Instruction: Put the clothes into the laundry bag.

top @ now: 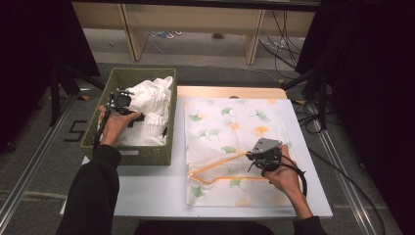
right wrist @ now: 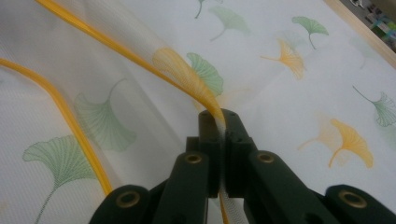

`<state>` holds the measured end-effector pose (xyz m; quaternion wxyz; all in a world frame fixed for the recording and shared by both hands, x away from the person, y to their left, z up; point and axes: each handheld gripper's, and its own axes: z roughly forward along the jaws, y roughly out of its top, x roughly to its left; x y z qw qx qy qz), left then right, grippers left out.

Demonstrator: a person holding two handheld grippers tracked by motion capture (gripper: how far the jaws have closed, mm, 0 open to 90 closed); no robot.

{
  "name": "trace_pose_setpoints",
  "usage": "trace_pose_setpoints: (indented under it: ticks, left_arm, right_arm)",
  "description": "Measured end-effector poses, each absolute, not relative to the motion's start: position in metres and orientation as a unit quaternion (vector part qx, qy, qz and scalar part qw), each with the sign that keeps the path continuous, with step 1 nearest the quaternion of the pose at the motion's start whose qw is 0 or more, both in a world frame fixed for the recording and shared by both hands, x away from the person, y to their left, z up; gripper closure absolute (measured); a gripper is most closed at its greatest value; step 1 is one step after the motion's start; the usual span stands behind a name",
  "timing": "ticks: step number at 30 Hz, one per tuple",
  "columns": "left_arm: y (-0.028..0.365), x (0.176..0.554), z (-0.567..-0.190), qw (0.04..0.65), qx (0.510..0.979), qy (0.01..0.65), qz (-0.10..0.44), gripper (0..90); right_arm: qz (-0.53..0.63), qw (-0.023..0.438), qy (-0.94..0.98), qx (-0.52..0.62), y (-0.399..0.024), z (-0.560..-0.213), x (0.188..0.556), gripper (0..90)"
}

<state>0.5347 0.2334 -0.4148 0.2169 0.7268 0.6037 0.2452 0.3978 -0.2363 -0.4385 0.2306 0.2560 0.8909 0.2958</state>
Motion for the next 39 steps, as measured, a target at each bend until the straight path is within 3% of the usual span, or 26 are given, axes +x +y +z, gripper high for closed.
trace_pose_setpoints:
  ticks: [2, 6, 9, 11, 12, 13, 15, 17, 22, 26, 27, 28, 32, 36, 39]
  left_arm:
    - [0.236, 0.536, -0.419, 0.229, 0.73, 0.604, 0.222, 12.3]
    - [0.237, 0.542, -0.432, 0.25, 0.733, 0.608, 0.173, 0.0]
    - [0.232, 0.544, -0.437, 0.264, 0.755, 0.581, 0.149, 0.2]
    - [0.227, 0.545, -0.438, 0.26, 0.771, 0.561, 0.155, 11.5]
    - [0.224, 0.545, -0.438, 0.26, 0.769, 0.561, 0.163, 38.6]
    - [0.223, 0.545, -0.438, 0.26, 0.768, 0.562, 0.163, 38.6]
    - [0.217, 0.545, -0.441, 0.28, 0.77, 0.55, 0.161, 57.9]
    - [0.212, 0.544, -0.439, 0.284, 0.776, 0.538, 0.164, 63.0]
    - [0.206, 0.538, -0.422, 0.361, 0.788, 0.487, 0.11, 68.1]
    - [0.202, 0.536, -0.421, 0.346, 0.806, 0.465, 0.12, 62.6]
    - [0.202, 0.536, -0.422, 0.344, 0.797, 0.478, 0.135, 52.2]
    - [0.201, 0.536, -0.422, 0.342, 0.79, 0.486, 0.151, 52.2]
    - [0.203, 0.535, -0.42, 0.319, 0.78, 0.503, 0.193, 27.9]
    - [0.202, 0.538, -0.422, 0.238, 0.773, 0.539, 0.234, 17.2]
    - [0.204, 0.54, -0.427, 0.217, 0.762, 0.563, 0.237, 13.7]
  right_arm:
    - [0.296, 0.235, 0.89, 0.253, -0.236, -0.439, 0.398, 89.3]
    - [0.294, 0.23, 0.893, 0.25, -0.236, -0.439, 0.398, 89.3]
    - [0.297, 0.234, 0.893, 0.243, -0.235, -0.439, 0.399, 89.3]
    - [0.296, 0.23, 0.893, 0.248, -0.235, -0.439, 0.398, 89.3]
    - [0.295, 0.23, 0.892, 0.255, -0.234, -0.44, 0.398, 89.3]
    - [0.295, 0.23, 0.892, 0.255, -0.234, -0.44, 0.398, 89.3]
    - [0.295, 0.232, 0.894, 0.246, -0.233, -0.439, 0.398, 89.3]
    - [0.294, 0.232, 0.894, 0.246, -0.233, -0.439, 0.397, 89.3]
    - [0.297, 0.228, 0.893, 0.251, -0.234, -0.438, 0.398, 89.3]
    - [0.295, 0.234, 0.892, 0.25, -0.234, -0.438, 0.398, 89.3]
    - [0.296, 0.231, 0.894, 0.245, -0.234, -0.438, 0.398, 89.3]
    - [0.296, 0.231, 0.894, 0.245, -0.234, -0.438, 0.398, 89.3]
    - [0.295, 0.229, 0.892, 0.253, -0.234, -0.438, 0.398, 89.3]
    - [0.294, 0.229, 0.893, 0.251, -0.233, -0.439, 0.398, 89.3]
    - [0.293, 0.231, 0.895, 0.243, -0.233, -0.439, 0.398, 89.3]
